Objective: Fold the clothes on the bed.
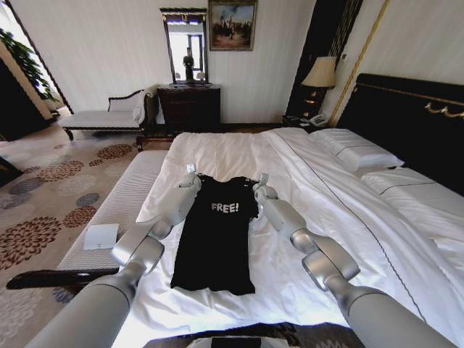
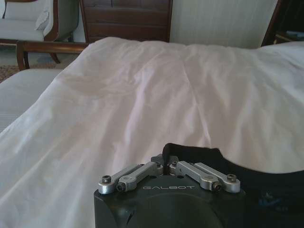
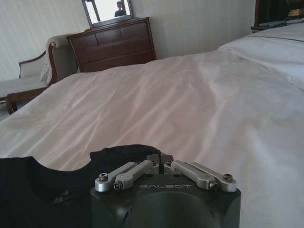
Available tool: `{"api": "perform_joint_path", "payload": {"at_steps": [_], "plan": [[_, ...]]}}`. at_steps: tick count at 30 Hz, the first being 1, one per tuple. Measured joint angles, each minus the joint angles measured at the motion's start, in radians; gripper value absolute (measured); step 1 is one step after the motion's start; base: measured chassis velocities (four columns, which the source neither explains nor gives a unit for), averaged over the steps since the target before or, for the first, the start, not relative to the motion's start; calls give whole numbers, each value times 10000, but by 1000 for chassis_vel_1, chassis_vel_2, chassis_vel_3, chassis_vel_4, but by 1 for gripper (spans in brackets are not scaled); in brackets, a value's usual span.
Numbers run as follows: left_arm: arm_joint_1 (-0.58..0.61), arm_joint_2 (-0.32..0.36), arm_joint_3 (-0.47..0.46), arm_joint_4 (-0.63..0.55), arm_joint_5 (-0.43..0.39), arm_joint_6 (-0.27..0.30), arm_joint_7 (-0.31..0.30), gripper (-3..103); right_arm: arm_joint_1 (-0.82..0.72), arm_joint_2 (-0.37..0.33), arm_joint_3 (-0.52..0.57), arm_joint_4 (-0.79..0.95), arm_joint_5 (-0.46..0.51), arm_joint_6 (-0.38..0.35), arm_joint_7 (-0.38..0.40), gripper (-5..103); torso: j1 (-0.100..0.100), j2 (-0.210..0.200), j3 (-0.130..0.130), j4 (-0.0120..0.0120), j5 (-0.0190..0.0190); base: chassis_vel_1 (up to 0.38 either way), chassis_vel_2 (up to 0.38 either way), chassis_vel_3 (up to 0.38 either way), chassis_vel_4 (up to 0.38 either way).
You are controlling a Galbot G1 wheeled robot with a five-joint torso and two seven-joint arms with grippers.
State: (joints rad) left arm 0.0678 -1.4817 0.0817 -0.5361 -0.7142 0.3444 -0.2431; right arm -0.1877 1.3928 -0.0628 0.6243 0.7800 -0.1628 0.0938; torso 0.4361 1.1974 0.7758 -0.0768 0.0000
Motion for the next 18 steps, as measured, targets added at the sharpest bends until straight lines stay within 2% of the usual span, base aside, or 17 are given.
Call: {"api": "perform_joint_path", "payload": {"at_steps": [3,6,8,11,13,17,18], "plan": [[197,78,51,-259,-59,216,-50,6,-141,-77,9,6,-69,-25,-43,5,0,1,-1,-3,0,0,0,0,0],[453,231,172,-695,-234,384,-64,22,-349,-199,47,183,-92,-65,-51,21,-1,1,-1,-4,1,0,0,0,0],[493,280,225,-786,-279,393,-69,22,-396,-245,51,251,-89,-78,-45,21,0,1,-1,-4,1,0,0,0,0],[560,382,335,-945,-364,427,-154,38,-540,-418,111,465,-14,-111,45,37,-1,1,-1,-2,0,0,0,0,0],[569,406,352,-990,-399,438,-190,38,-563,-457,124,541,42,-128,88,37,0,2,-1,-3,0,0,0,0,0],[797,698,518,-1612,-691,550,-450,60,-799,-719,112,1094,290,-230,316,61,0,2,-1,-7,0,0,0,0,0],[956,890,584,-1970,-850,605,-553,60,-907,-803,96,1288,330,-244,374,61,0,2,-1,-6,0,0,0,0,0]]}}
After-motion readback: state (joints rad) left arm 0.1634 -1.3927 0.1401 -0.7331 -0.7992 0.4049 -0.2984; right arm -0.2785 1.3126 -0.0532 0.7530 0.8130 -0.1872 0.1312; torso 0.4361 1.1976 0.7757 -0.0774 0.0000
